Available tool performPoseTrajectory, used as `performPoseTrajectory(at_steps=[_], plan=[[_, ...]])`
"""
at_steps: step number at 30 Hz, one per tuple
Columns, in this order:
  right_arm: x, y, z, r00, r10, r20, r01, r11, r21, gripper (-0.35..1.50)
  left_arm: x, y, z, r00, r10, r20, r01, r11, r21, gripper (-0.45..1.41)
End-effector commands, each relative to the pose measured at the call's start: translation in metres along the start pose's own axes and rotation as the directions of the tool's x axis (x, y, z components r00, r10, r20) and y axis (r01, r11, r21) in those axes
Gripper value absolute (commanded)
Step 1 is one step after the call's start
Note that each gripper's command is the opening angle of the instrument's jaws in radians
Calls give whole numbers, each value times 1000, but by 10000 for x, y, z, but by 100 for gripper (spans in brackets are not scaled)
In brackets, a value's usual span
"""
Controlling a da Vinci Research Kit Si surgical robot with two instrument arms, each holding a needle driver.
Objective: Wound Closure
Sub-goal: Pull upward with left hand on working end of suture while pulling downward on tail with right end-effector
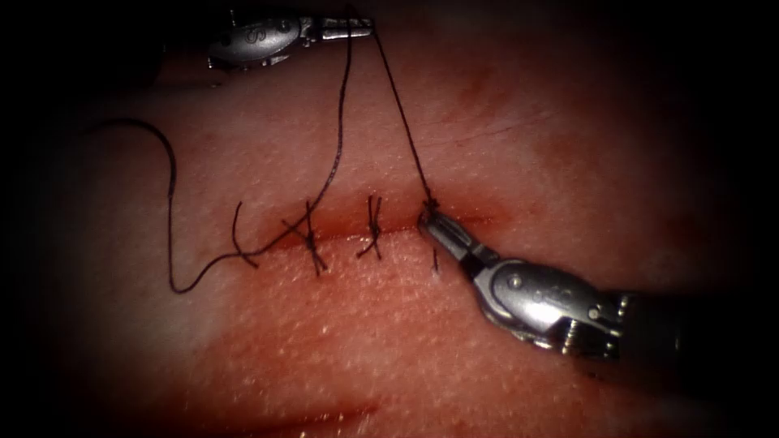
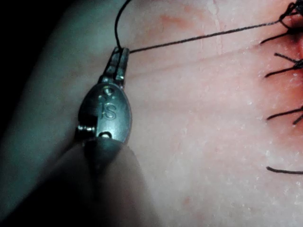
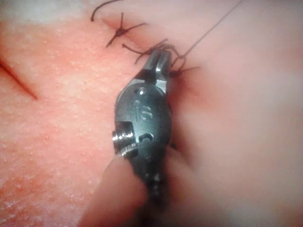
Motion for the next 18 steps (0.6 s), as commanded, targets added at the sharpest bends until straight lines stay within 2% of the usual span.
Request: performPoseTrajectory(at_steps=[1, 9, 18], plan=[[-6, -6, 0, 1000, -4, 1, 4, 1000, 6, -35, -7, -9, 5, 1000, -1, -2, 1, 1000, 8, -45], [-13, -18, -26, 1000, -21, -4, 21, 999, 31, -35, -36, -42, 11, 1000, -20, 15, 19, 998, 66, -45], [-28, -31, -42, 1000, -15, 5, 15, 999, 40, -35, -54, -62, 20, 998, -12, 62, 4, 993, 114, -45]])
